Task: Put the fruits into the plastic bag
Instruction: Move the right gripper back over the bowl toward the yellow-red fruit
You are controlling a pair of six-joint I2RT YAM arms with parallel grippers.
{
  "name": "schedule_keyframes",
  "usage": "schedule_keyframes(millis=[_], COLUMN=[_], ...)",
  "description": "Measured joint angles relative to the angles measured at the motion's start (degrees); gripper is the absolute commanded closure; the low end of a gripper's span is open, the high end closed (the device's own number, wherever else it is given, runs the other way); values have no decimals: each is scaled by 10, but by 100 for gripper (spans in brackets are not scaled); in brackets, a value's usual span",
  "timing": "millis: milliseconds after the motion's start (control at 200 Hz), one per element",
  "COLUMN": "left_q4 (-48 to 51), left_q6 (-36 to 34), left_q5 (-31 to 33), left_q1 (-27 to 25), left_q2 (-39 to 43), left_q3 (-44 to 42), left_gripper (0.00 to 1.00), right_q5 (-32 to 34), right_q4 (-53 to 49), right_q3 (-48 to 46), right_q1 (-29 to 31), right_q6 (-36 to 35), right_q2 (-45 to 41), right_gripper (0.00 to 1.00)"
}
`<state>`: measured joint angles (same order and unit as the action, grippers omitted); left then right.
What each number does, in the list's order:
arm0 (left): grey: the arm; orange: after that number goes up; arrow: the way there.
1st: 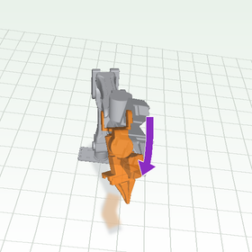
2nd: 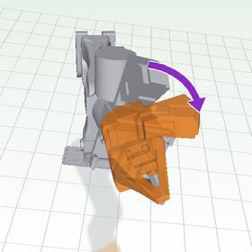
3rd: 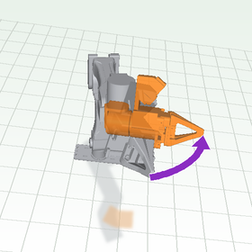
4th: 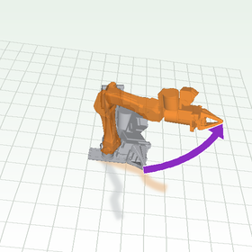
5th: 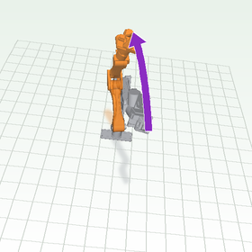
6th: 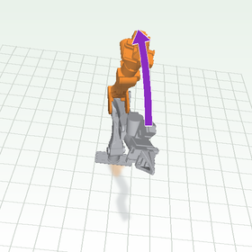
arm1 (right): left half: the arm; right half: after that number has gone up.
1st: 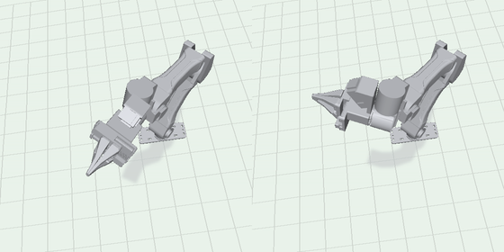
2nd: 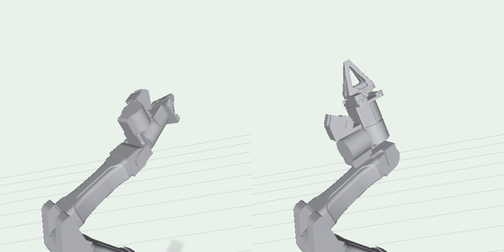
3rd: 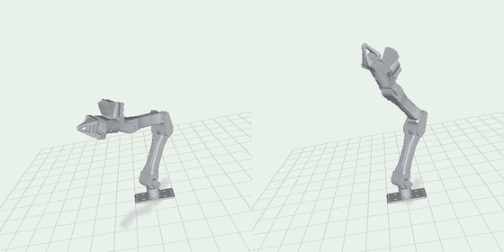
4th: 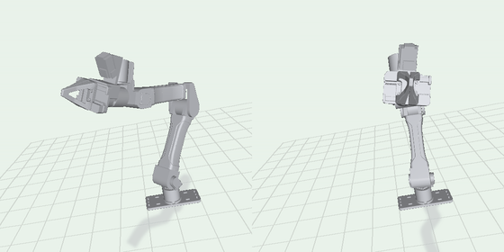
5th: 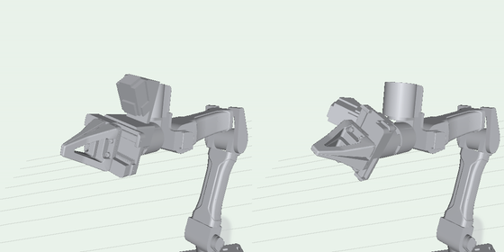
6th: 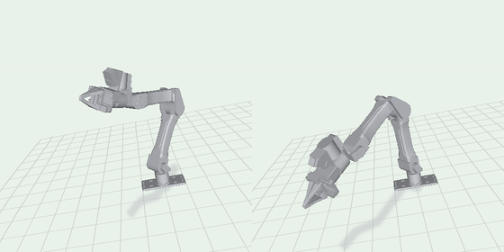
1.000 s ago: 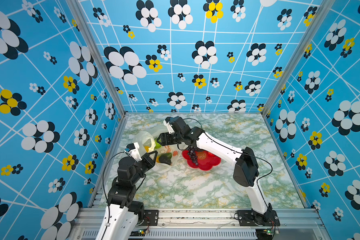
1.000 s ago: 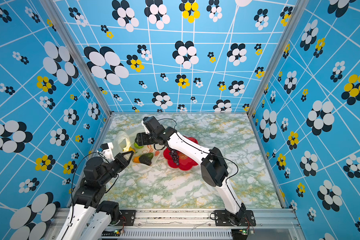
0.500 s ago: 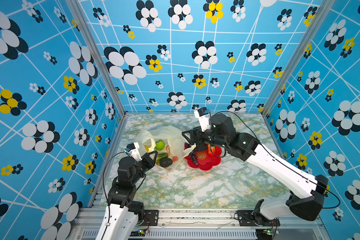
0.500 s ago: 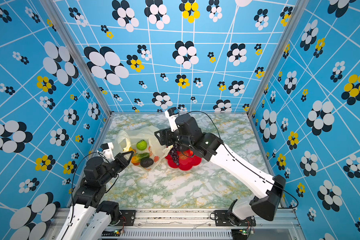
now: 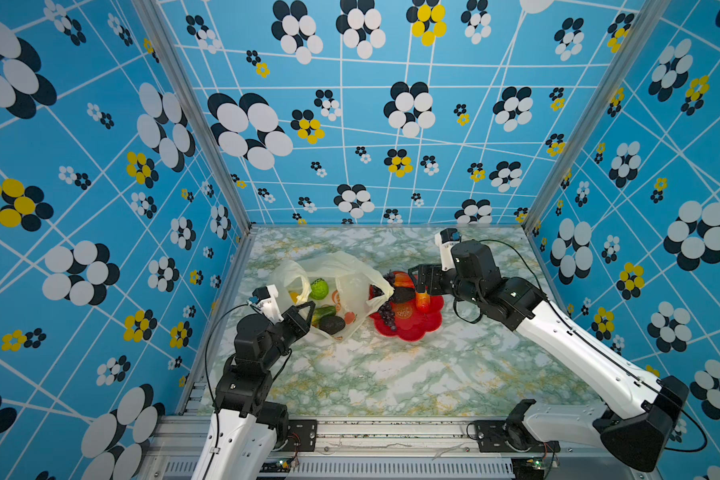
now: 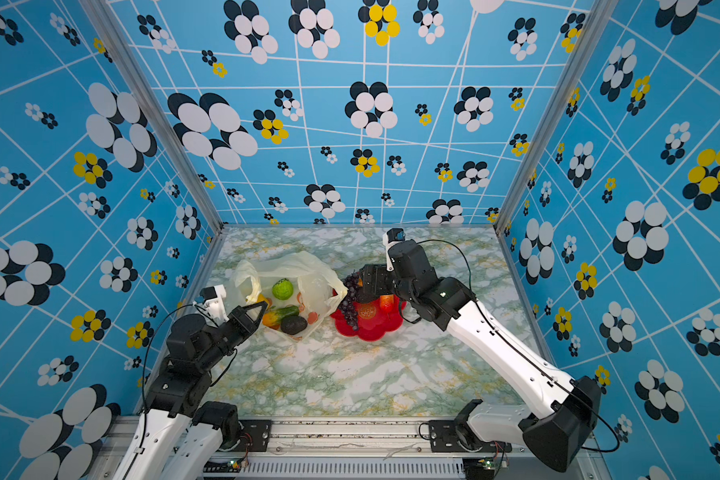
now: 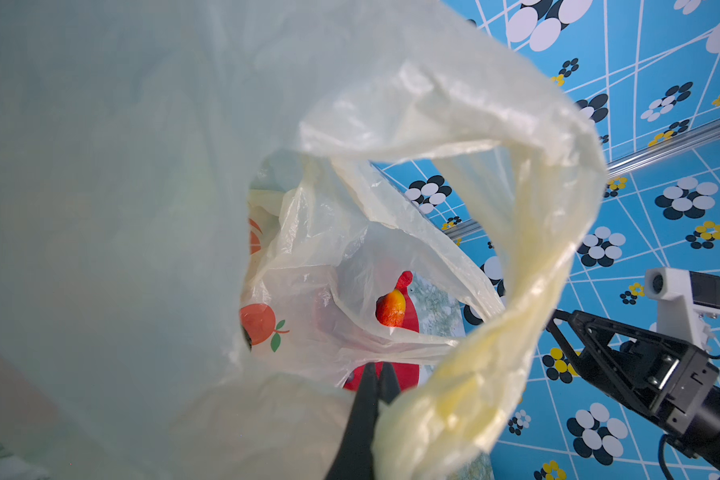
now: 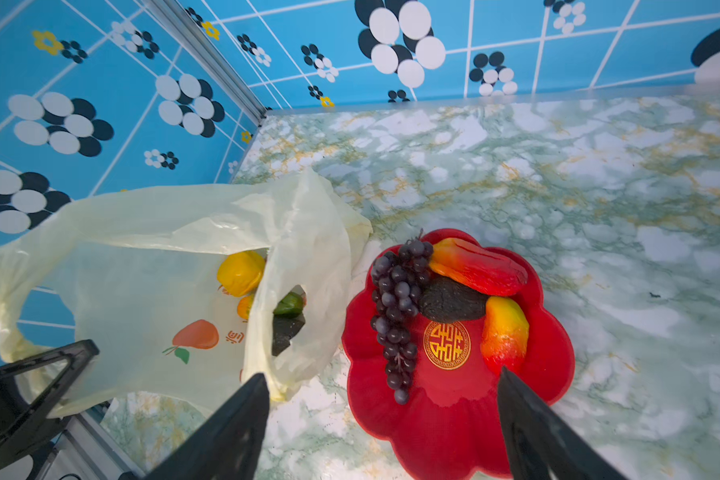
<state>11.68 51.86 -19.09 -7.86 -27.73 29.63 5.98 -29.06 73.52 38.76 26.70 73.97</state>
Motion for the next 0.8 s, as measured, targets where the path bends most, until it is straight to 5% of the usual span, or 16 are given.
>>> schedule_keyframes(millis=[415,800], left_q4=[-1,2], left_q6=[1,2], left_q5=[-10,-8], left_q1=[0,0], left_q2=[-10,-1], left_q3=[0,0], left_gripper=[100,100], right_q5=[24,76], right_q4=[-62,-127], right_q3=[20,51], right_q1=[-21,-21], right_q6=[-3,-38], right_q2=[170,238], right_gripper=[1,17])
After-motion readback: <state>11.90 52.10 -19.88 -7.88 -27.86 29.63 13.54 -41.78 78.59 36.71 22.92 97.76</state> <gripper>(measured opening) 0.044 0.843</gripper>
